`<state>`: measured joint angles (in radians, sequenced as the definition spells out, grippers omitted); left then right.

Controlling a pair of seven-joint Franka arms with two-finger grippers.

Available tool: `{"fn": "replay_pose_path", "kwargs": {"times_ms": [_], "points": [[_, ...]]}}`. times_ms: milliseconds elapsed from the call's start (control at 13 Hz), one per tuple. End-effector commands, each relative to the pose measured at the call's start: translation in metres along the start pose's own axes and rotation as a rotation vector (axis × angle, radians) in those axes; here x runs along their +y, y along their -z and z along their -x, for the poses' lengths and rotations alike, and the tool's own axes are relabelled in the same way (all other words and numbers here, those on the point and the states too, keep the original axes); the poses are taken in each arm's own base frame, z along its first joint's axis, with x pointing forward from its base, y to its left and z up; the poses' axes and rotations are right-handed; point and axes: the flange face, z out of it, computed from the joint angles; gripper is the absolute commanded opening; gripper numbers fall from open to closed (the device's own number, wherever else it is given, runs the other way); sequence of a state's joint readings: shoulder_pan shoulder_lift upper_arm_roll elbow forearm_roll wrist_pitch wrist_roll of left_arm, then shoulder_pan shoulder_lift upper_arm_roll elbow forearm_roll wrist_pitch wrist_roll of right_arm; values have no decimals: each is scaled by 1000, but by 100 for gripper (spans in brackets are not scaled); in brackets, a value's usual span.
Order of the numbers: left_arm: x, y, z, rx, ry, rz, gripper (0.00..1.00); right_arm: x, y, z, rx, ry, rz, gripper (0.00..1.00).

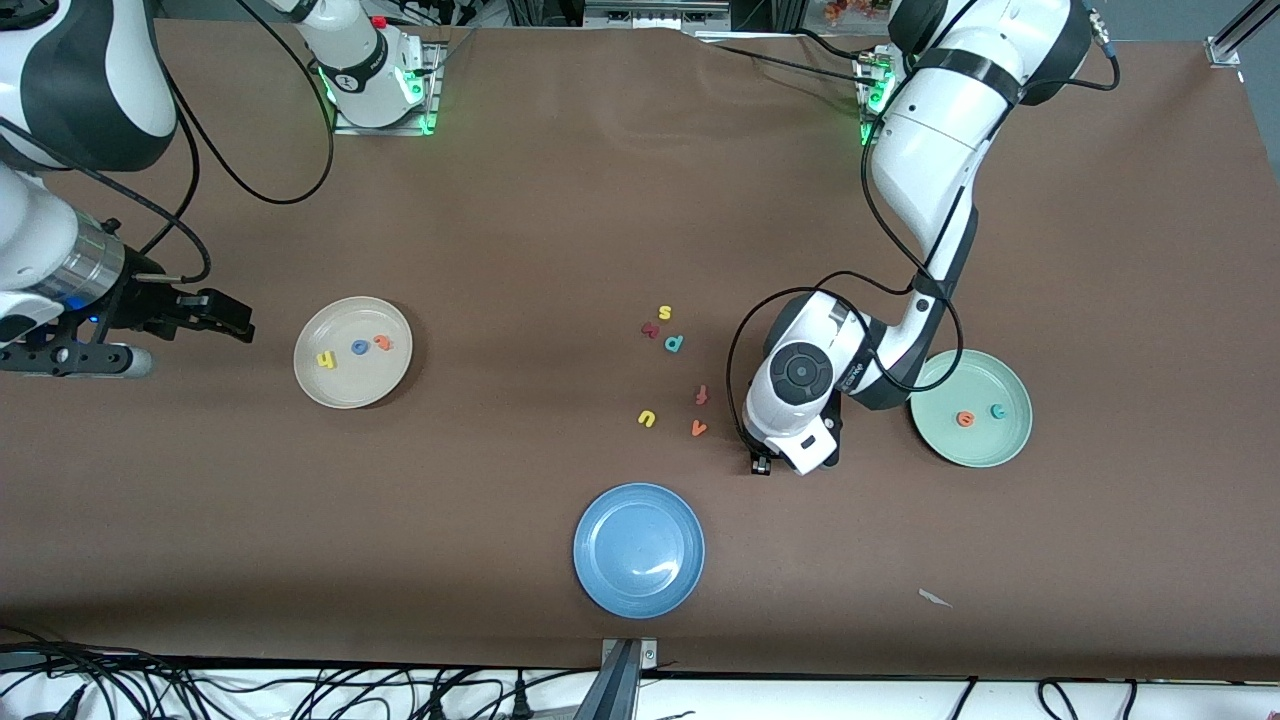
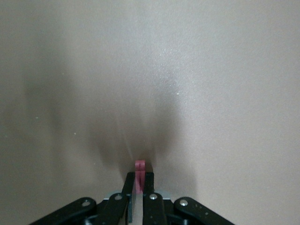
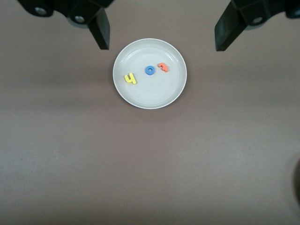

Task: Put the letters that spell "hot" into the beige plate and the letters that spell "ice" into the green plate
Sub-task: 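Carry the pink f over the green plate and open the left gripper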

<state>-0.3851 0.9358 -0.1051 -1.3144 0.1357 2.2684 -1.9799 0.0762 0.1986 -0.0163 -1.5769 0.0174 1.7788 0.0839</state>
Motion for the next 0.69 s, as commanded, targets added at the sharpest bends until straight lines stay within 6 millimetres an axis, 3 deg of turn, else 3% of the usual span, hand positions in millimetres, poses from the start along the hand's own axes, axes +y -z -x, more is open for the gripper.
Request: {"fn": "replay_pose_path", "kwargs": {"times_ms": [0,308,615], "points": [[-3,-11,-15,67,-106,-63,0,1,-17,-7,14,-12,1,99],[-7,15,-36,75,-395,-190,0,0,-18,-4,-7,-71,9,99],[-6,47,-98,26,-714,-328,0,-1,-14,-2,-14,-86,11,99]]}}
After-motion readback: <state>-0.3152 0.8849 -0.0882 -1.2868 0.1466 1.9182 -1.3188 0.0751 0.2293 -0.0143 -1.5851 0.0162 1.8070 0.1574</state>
